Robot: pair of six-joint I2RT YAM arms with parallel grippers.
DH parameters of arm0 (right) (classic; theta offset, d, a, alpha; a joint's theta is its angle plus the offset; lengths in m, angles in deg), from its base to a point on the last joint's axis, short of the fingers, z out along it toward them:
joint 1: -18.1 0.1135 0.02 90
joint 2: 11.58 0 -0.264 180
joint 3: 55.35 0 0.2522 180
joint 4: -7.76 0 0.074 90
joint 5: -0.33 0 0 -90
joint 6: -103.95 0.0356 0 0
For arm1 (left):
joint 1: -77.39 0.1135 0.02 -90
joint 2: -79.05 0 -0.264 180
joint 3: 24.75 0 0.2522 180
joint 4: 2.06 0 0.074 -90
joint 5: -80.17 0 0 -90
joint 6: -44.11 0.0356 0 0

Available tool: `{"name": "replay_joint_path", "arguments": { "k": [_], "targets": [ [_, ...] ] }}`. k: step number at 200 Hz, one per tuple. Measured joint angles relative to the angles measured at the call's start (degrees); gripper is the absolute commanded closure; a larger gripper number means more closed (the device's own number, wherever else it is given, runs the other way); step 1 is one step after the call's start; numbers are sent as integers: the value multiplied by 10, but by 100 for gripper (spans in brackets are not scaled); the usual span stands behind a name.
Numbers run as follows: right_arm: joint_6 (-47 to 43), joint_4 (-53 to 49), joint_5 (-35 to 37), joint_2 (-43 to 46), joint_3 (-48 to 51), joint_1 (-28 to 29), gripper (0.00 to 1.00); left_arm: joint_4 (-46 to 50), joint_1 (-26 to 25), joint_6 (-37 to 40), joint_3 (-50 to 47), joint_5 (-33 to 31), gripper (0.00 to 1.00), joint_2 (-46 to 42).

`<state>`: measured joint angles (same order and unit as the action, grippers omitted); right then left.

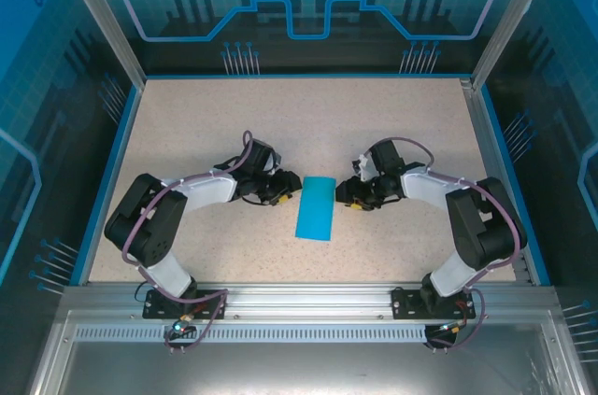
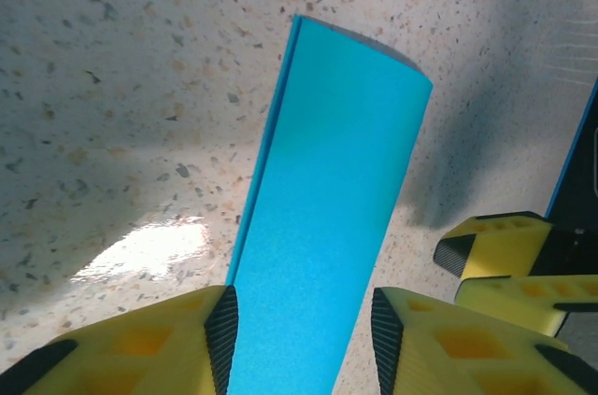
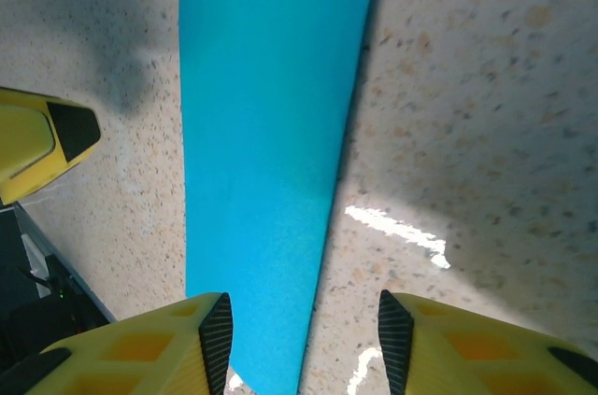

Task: Fold a paper plane with a square sheet of paper (pick it up from the middle)
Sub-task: Fold the square sheet of paper in half at the center of the table, then fold the triangle a second time at the center of the table.

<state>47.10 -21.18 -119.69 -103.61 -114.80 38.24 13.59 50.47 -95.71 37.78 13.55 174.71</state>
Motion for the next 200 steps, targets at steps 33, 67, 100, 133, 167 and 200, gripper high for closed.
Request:
{"name": "replay_joint_path", "arguments": {
  "k": [33, 67, 100, 133, 167, 200],
  "targets": [
    [14, 10, 0, 9, 0, 15, 51, -12, 0, -10, 0, 12, 54, 3],
    [27, 19, 0, 9, 0, 28, 51, -18, 0, -13, 0, 16, 54, 10],
    [35, 29, 0, 9, 0, 36, 51, -18, 0, -13, 0, 16, 54, 16],
    [44, 40, -4, 8, 4, 36, 51, -18, 0, -13, 0, 16, 53, 21],
    [48, 43, -5, 6, 4, 39, 51, -18, 0, -15, 3, 18, 53, 29],
    [49, 45, -7, 2, 4, 39, 51, -18, 0, -15, 5, 20, 53, 33]
  ]
}}
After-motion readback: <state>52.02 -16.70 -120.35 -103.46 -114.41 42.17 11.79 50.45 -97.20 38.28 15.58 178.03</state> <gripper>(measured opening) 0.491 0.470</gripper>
